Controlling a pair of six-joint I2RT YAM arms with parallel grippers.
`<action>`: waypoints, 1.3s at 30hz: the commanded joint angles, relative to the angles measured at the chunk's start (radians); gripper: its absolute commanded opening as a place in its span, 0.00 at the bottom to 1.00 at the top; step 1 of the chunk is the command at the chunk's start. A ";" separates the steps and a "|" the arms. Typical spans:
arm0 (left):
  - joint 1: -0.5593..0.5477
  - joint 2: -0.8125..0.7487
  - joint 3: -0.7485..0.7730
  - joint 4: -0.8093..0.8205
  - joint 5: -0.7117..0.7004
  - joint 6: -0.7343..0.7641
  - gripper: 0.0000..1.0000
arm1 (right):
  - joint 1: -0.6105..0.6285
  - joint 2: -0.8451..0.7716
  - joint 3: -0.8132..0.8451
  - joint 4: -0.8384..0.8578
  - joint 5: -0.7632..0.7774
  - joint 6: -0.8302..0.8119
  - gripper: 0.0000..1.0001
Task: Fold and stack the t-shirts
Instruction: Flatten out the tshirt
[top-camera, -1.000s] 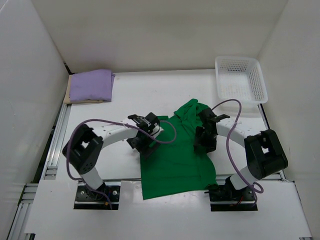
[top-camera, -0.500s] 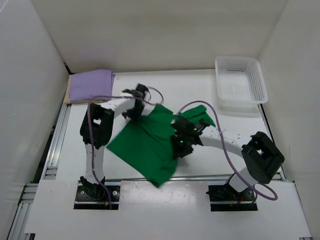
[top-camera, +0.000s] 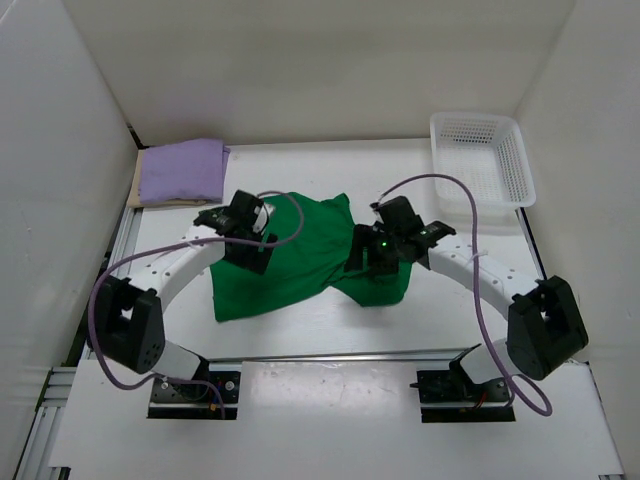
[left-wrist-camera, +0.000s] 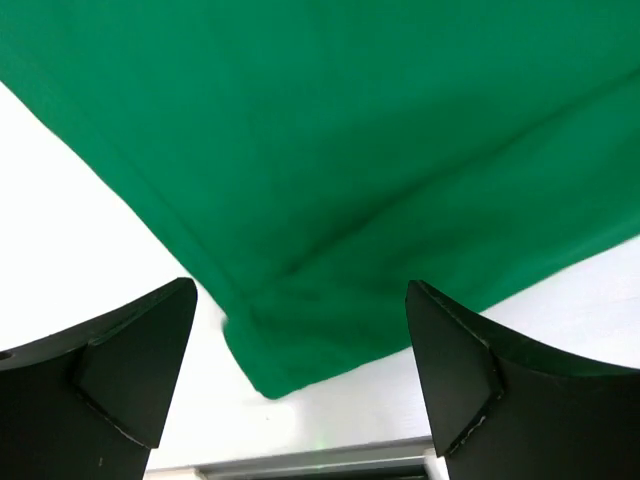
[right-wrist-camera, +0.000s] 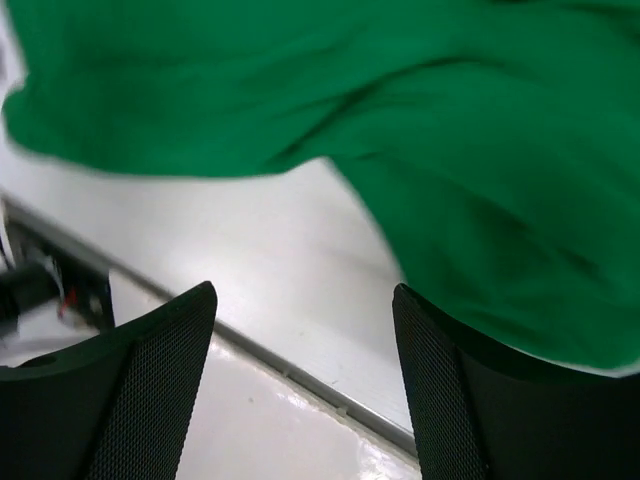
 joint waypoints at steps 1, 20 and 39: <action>0.019 -0.008 -0.158 -0.024 0.013 -0.001 0.96 | -0.106 -0.026 0.066 -0.113 0.086 0.091 0.75; 0.248 0.122 -0.197 -0.094 0.226 -0.001 0.77 | -0.340 0.272 0.200 -0.227 0.251 0.201 0.73; 0.286 -0.119 0.032 -0.113 -0.098 -0.001 0.11 | -0.265 0.137 0.114 -0.218 0.267 0.163 0.00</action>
